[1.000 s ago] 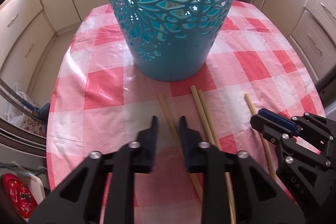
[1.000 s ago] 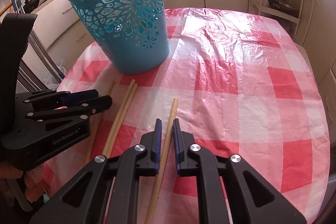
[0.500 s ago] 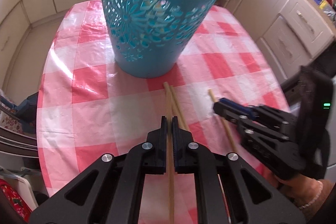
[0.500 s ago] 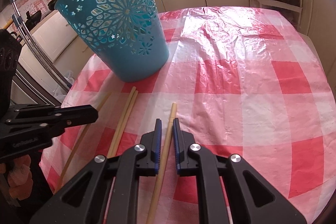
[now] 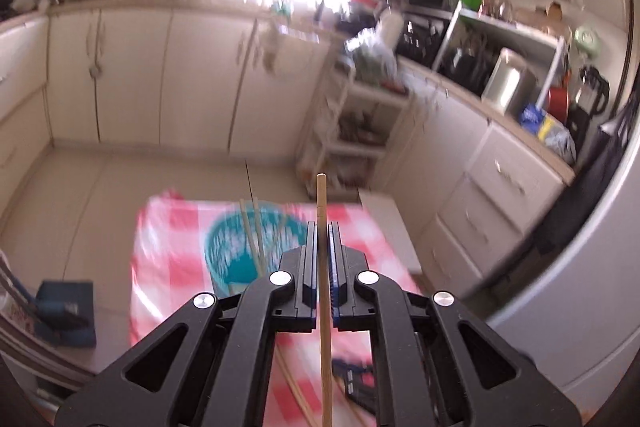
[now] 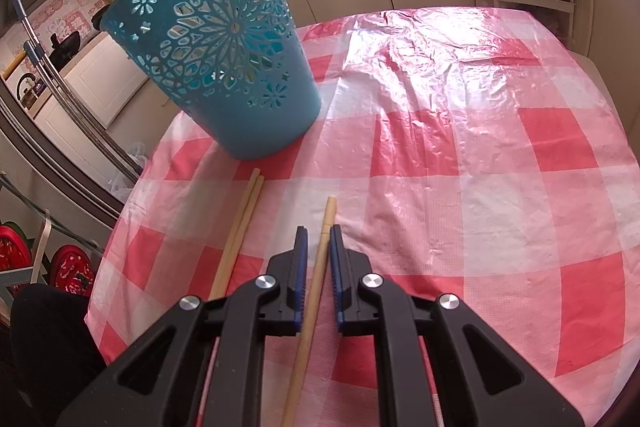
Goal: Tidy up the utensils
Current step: 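Lift the stick with the left tool and release it into the basket, then close the right tool on the single stick beside the pile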
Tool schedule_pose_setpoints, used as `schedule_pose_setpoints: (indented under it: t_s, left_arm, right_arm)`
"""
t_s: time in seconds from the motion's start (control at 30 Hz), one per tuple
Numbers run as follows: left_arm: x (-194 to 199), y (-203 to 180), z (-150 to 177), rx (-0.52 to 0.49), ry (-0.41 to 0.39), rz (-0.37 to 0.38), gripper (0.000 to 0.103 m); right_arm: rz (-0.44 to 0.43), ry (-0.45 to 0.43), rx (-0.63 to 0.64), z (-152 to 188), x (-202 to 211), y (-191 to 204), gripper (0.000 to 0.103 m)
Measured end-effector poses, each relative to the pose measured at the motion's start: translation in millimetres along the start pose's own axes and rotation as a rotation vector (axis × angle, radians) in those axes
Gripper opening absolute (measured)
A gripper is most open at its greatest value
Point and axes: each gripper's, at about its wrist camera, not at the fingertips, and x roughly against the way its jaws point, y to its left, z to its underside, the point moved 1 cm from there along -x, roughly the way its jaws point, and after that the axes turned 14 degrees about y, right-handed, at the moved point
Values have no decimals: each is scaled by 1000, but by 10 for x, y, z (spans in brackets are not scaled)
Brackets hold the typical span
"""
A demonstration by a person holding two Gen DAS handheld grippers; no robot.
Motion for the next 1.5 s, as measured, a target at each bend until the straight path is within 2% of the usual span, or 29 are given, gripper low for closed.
schedule_pose_setpoints:
  t_s: [0.07,0.2,0.23,0.4,0.5,0.67,0.8,0.83,0.9,0.97,1.03,1.17,1.27,1.33,1.43,1.5]
  left_arm:
    - [-36,-3,-184,1,-83,-45,5]
    - [-195,96,-428,12,-192,-132,5]
    - [-271,128,-476,20,-208,-167,5]
    - [-660,311,-584,84,-242,-253,5]
    - [-830,374,-575,97,-216,-258,5]
    - [-1009,365,-383,45,-123,-289,5]
    - [-875,454,-139,90,-95,-300,6]
    - [-802,475,-68,103,-97,-303,9]
    - [-609,506,103,126,-122,-329,22]
    - [-425,540,306,157,-154,-366,47]
    - [-328,559,483,173,-160,-388,53]
    - [-359,645,793,164,-102,-443,63]
    - [-490,757,908,173,-41,-489,63]
    - [-550,813,930,185,-6,-477,63]
    - [-600,848,955,191,18,-484,65]
    - [-608,852,955,196,23,-475,66]
  right_arm:
    - [-5,0,-3,1,-2,-6,12]
    - [-20,-1,-12,5,1,-30,12]
    - [-24,-1,-15,6,4,-36,12]
    - [-34,-2,-22,12,9,-45,12]
    - [-47,-1,-29,9,10,-64,12]
    - [-53,-1,-32,4,12,-76,12]
    - [-60,0,-36,3,17,-93,12]
    - [-58,1,-35,3,19,-91,12]
    - [-48,3,-28,3,23,-76,12]
    - [-34,6,-20,6,23,-43,12]
    - [-9,9,-6,8,17,3,13]
    - [112,32,71,52,19,169,13]
    - [235,37,145,131,17,304,10]
    - [278,31,178,153,6,350,10]
    - [229,36,118,114,38,251,6]
    - [126,13,44,90,166,105,6]
